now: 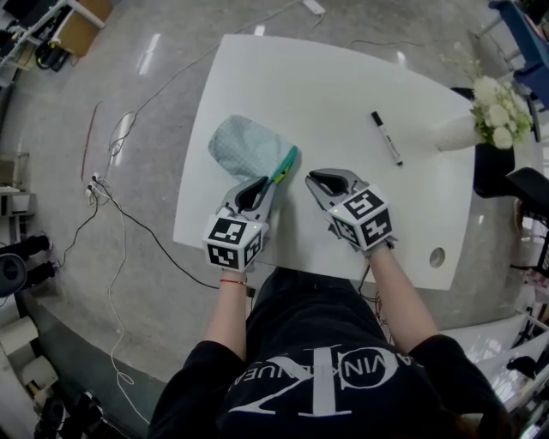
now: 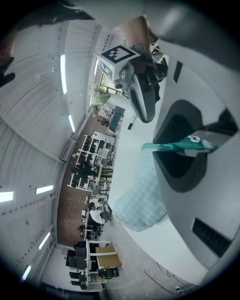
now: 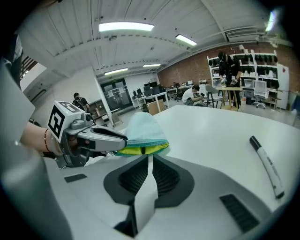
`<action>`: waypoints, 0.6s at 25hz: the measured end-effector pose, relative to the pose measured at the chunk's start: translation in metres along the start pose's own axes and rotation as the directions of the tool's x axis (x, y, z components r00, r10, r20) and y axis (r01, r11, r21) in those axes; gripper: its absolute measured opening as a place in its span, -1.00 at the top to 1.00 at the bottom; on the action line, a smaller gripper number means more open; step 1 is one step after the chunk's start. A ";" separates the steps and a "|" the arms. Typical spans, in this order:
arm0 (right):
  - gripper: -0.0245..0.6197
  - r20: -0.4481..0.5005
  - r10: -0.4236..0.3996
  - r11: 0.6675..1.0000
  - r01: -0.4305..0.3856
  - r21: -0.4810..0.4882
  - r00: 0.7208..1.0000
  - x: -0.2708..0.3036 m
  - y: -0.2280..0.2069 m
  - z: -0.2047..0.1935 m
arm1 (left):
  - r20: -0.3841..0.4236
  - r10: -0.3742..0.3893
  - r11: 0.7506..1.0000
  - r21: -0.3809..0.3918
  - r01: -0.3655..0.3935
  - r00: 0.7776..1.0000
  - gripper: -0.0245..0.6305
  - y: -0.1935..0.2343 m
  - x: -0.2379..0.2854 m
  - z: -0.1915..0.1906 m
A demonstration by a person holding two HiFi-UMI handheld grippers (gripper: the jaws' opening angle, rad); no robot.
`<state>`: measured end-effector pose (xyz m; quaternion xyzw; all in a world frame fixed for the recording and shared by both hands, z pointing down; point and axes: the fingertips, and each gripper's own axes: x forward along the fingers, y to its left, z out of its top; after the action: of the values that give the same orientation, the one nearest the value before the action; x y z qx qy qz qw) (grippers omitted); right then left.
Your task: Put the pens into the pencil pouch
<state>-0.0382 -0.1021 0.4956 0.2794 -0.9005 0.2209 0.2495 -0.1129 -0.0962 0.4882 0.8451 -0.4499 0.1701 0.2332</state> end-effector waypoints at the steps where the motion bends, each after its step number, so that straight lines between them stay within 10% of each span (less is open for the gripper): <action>1: 0.80 0.000 -0.023 1.000 0.023 0.000 1.000 -0.005 -0.005 -0.002 | -0.002 -0.003 1.000 0.000 0.003 1.000 0.77 0.000 0.001 0.000; 15: 0.72 -0.028 -0.288 0.957 0.289 0.027 0.957 -0.070 -0.085 -0.033 | -0.021 -0.041 0.999 0.025 0.042 0.999 0.77 -0.014 0.025 0.009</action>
<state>0.0749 -0.1201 0.5028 0.4089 -0.8435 0.1994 0.2855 -0.0873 -0.1115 0.4896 0.8554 -0.4275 0.1797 0.2305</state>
